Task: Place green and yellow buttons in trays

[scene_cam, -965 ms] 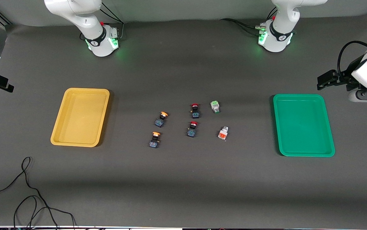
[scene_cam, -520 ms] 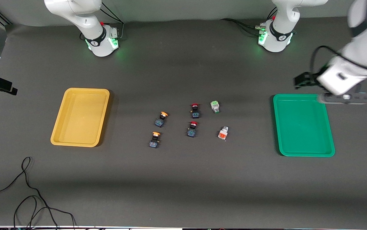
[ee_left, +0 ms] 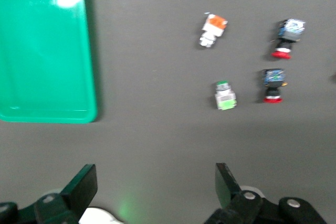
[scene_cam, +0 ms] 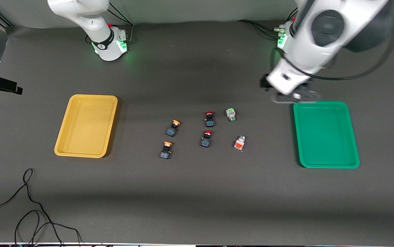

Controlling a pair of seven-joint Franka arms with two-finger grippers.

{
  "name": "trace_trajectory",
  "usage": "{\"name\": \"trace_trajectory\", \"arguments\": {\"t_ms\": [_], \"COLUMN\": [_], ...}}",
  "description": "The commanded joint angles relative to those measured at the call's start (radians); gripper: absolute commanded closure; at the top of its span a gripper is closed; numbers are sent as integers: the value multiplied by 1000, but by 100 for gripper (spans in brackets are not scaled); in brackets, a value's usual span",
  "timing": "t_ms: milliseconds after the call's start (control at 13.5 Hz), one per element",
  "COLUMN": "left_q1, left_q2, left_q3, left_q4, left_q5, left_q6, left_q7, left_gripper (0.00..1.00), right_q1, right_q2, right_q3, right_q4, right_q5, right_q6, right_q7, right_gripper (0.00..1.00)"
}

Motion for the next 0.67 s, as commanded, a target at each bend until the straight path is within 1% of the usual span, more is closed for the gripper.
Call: {"name": "trace_trajectory", "arguments": {"t_ms": [0, 148, 297, 445, 594], "left_q1": [-114, -165, -194, -194, -191], "left_q2": [-18, -3, 8, 16, 45], "left_q3": [16, 16, 16, 16, 16], "left_q4": [-71, -82, -108, -175, -254], "left_q5": [1, 1, 1, 1, 2], "left_q6": [125, 185, 230, 305, 432], "left_q7": [-182, -280, -326, -327, -328], "left_gripper": [0, 0, 0, 0, 0], "right_q1": [4, 16, 27, 74, 115], "right_q2": [5, 22, 51, 68, 85], "right_q3": [-1, 3, 10, 10, 10], "right_q4": [-6, -19, -36, -59, -79], "right_q5": [-20, -20, -4, 3, 22], "right_q6": [-27, -27, -16, 30, 81], "right_q7": [-5, 3, 10, 20, 114], "right_gripper": [0, 0, 0, 0, 0]}}
